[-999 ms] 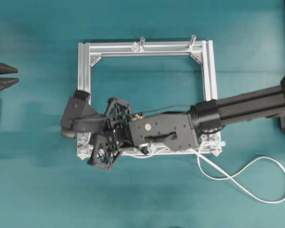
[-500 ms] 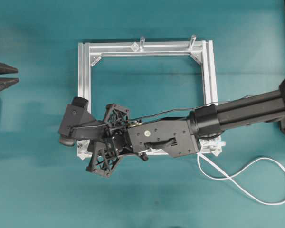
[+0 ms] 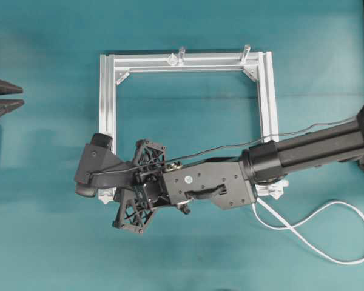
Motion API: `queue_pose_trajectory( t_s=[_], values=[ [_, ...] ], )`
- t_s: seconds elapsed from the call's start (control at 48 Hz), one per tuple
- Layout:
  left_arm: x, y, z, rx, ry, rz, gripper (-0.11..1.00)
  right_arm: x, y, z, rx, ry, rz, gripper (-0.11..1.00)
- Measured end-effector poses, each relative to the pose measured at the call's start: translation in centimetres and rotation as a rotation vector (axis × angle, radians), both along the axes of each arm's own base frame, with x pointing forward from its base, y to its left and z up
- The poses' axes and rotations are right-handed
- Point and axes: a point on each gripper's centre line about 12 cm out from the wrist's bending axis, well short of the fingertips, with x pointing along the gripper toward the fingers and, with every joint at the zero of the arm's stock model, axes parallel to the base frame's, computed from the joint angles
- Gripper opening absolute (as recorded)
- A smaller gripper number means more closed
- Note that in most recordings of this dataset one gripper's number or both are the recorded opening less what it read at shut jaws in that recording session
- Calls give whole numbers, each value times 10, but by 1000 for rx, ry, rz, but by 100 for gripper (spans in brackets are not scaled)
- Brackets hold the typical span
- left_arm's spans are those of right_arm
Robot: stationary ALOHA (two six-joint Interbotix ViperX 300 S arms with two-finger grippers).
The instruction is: Move the cable alternately left and right between 8 closely spaced pins so it hooks onto each one.
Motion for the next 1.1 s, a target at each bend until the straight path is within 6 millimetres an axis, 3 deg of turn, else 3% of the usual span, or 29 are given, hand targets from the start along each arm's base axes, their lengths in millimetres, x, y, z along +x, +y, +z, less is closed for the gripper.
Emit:
queue_pose_trajectory(
  t_s=[0.583,1.103],
  values=[
    [0,0,0,0,1,2,35,0,2,0,2,0,1,13],
    [0,0,0,0,1,2,35,10,28,-3,6,-4,30,13]
  ],
)
